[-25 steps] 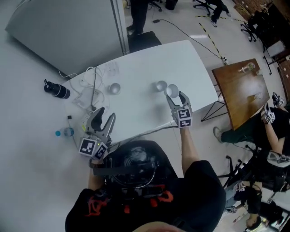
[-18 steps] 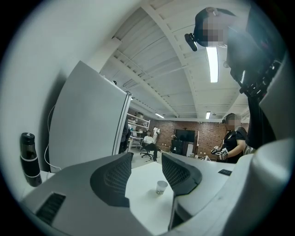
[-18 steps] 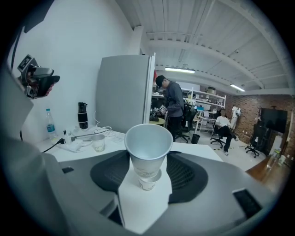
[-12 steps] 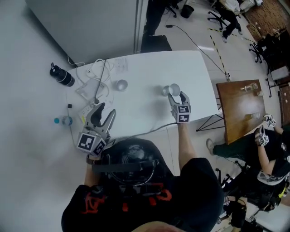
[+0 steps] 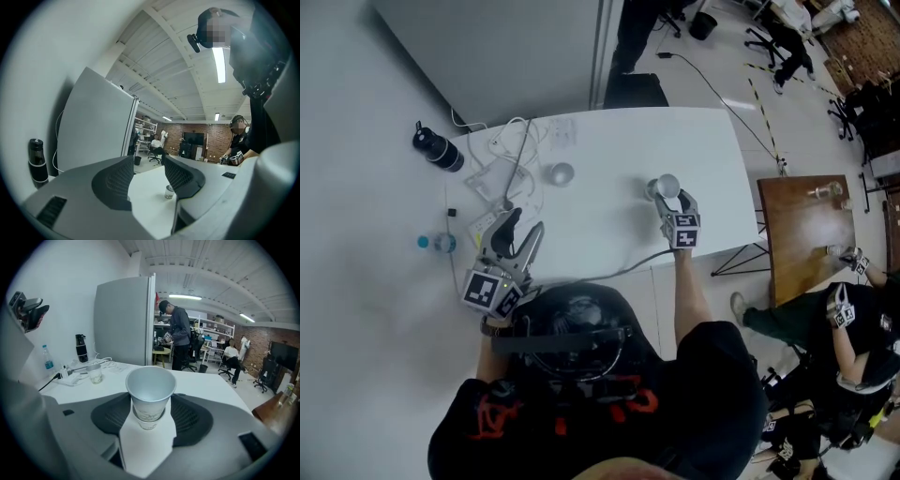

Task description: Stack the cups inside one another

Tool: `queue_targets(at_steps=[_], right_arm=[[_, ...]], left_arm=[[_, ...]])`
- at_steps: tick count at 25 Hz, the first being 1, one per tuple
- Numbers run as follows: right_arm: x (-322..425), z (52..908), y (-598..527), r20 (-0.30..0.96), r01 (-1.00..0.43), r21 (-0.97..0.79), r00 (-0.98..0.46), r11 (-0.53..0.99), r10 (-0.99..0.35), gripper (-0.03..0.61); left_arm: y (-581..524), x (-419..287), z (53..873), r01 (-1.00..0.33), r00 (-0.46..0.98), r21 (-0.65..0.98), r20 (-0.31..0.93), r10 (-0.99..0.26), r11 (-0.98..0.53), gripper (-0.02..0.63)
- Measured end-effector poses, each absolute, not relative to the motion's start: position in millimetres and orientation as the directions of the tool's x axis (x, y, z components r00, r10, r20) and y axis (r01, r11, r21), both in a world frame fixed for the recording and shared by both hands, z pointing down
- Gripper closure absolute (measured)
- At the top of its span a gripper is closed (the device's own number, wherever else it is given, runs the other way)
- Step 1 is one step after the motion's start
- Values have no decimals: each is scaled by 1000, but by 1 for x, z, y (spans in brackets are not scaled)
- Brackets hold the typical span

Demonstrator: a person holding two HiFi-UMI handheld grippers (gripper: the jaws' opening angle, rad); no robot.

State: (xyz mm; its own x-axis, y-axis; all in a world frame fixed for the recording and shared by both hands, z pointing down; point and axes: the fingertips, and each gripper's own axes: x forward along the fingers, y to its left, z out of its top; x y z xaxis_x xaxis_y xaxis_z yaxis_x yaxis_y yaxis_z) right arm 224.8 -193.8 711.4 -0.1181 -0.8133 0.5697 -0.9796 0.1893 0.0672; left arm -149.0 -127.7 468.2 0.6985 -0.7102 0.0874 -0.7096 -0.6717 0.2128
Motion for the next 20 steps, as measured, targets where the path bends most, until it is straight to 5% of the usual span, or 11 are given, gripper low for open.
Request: queue_targets(at_steps=[20], right_arm=[[218,730,-201,622,-970,17,-181,244,-762,249]], left_arm=[[-132,-146,467,-731,675,214,87,-733,-648,410]])
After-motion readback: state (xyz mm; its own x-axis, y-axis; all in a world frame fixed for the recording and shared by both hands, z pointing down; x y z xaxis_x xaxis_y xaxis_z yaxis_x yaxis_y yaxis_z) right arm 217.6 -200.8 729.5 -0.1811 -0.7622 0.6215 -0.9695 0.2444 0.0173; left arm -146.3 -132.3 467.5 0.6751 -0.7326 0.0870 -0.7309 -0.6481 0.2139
